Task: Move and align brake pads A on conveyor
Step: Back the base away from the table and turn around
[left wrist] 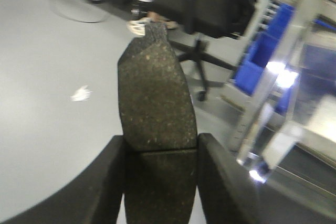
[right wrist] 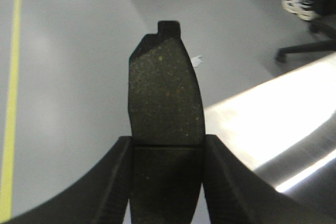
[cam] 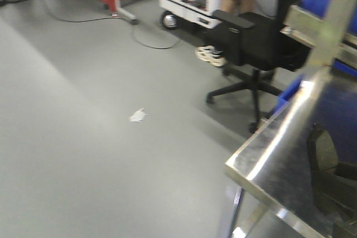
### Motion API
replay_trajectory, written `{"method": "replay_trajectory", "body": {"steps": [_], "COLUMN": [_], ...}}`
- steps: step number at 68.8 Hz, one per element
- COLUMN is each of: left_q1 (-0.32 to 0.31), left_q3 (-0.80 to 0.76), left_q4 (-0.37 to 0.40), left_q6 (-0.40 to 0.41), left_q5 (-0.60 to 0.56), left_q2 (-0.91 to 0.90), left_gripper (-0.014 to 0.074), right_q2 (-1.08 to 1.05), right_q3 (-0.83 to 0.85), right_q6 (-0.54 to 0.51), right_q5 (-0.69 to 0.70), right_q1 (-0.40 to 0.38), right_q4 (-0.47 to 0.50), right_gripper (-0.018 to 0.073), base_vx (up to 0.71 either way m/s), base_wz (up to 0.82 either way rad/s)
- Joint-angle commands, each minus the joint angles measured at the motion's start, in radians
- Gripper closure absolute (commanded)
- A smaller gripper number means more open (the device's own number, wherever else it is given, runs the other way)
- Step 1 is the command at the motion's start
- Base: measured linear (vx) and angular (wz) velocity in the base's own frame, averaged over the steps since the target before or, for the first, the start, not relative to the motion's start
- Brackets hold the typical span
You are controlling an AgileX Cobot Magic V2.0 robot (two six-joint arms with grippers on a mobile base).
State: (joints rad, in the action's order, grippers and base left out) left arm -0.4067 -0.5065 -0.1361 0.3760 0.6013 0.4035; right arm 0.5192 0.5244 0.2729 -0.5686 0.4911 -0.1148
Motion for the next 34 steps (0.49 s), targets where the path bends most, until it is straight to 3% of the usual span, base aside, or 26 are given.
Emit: {"method": "replay_trajectory", "body": {"steps": [1,34], "left_q1": [-0.004,-0.004], "left_q3": [-0.030,-0.030], "left_q4": [-0.005,-0.005], "left_q6": [0.001,0.001], "left_q5": [-0.090,-0.090], "left_q2": [0.003,0.003], "left_gripper": [0.0451,0.0451], "right_q2": [0.002,0.002], "right_q3": [0.031,0.031], "right_q6": [-0.006,-0.006], "right_q5": [0.089,0.088], "right_q1": [-0.002,-0.002], "right_q4": [-0.012,-0.012], "right_gripper": [0.0569,0.0569], "base_vx": [-0.02,0.06], "base_wz": [0.74,0.63]}}
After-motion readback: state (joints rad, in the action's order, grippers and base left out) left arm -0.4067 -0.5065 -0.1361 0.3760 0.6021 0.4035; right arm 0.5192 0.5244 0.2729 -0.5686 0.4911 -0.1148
